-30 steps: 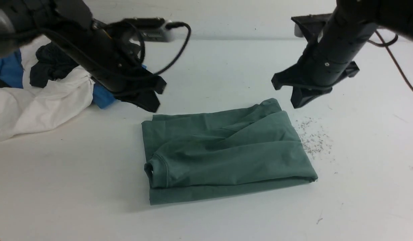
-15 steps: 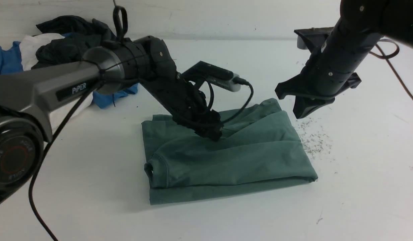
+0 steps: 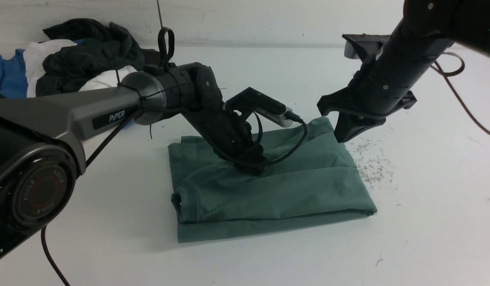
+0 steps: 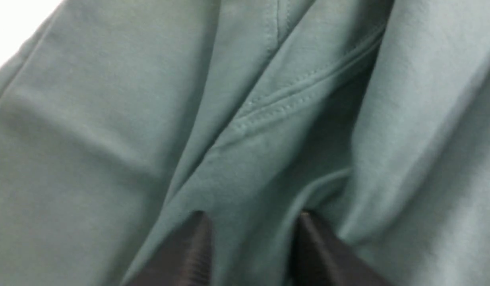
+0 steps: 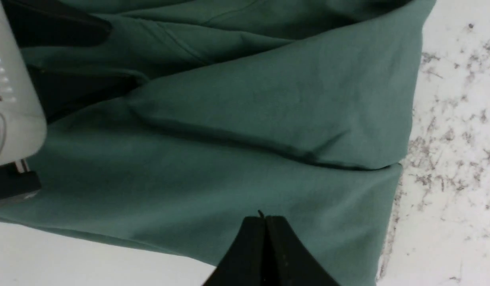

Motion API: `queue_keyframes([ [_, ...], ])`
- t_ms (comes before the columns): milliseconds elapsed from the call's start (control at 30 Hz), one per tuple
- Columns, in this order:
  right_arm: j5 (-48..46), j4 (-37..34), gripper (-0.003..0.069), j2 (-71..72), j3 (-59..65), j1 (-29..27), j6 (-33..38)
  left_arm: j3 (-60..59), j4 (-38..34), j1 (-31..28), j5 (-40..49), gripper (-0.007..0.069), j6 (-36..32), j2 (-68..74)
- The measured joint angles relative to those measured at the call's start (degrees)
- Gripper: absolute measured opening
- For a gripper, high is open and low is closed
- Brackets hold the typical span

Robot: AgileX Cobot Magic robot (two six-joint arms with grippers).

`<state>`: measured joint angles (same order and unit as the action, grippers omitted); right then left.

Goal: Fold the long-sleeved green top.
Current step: Use the right arm to drag the right edge of the fabric to the left and folds it over the left edge

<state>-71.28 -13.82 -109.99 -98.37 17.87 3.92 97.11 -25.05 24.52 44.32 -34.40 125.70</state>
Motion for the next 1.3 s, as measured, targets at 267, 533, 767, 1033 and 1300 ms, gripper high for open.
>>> queue_keyframes([
  [267,0.00,-0.45,-0.0015,0.00,0.00,0.00,0.84,0.00,0.06,-0.77,0.80,-0.0003,4.61,-3.07],
  [533,0.07,-3.33,-0.0015,-2.01,0.00,0.00,3.53,0.06,-0.07,-4.94,1.71,-0.0003,10.24,-6.19],
  [767,0.41,-5.95,-0.0015,-5.49,0.00,0.00,5.32,0.06,0.64,-5.69,2.57,-0.0003,11.19,-6.19],
  [1033,0.41,-7.42,-0.0015,-5.64,0.00,0.00,6.86,0.06,1.75,-5.69,2.25,0.0100,12.08,-6.19],
  [1300,1.02,-8.72,-0.0015,-5.64,0.00,0.00,8.62,2.97,11.14,-6.70,5.80,0.0274,23.87,-7.09],
])
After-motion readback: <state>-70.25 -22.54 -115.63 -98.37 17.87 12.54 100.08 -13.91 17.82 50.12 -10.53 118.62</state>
